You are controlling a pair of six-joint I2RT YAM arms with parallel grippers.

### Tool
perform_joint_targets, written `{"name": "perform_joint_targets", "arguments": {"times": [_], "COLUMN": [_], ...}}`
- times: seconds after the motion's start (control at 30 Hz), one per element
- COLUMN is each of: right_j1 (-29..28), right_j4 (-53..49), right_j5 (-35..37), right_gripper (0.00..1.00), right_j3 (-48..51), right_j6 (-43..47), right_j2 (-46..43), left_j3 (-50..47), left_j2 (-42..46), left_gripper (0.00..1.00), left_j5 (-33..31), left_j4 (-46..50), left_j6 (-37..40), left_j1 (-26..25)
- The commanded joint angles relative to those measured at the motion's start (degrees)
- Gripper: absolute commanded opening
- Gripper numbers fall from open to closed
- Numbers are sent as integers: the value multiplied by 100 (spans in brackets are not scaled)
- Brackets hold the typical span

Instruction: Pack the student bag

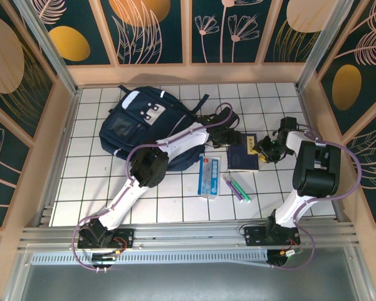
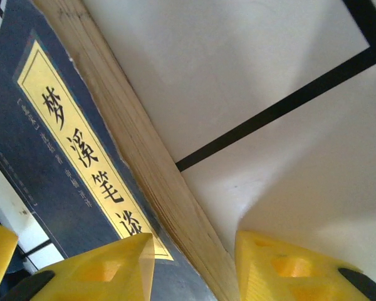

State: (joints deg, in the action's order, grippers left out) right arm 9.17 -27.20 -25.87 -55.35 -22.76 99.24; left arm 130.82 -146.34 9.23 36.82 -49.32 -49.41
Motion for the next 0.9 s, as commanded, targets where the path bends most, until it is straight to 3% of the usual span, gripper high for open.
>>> {"name": "perform_joint_targets", "arguments": {"times": [0.0, 0.23, 0.33, 0.57, 0.87], "right_j1": [-19, -20, -20, -43, -69], "right_j4": [-134, -6, 105, 138, 231], "right_j5": [-89, -515, -787, -1111, -1148], "right_gripper": [39, 27, 20, 13, 7], "right_j3": [-81, 8, 96, 181, 291], "right_j6": [267, 431, 438, 641, 683], "right_j2": [-181, -24, 24, 8, 33], "left_j3": [230, 198, 108, -310, -1192], "left_j2": [-359, -538, -601, -361, 286], "left_gripper": [67, 64, 51, 38, 39], "left_j5": [261, 546, 1069, 1644, 2435], "left_j4": [317, 196, -194, -916, -2296], "left_j6": [71, 32, 130, 408, 237], "left_j1": [74, 112, 121, 121, 144]}}
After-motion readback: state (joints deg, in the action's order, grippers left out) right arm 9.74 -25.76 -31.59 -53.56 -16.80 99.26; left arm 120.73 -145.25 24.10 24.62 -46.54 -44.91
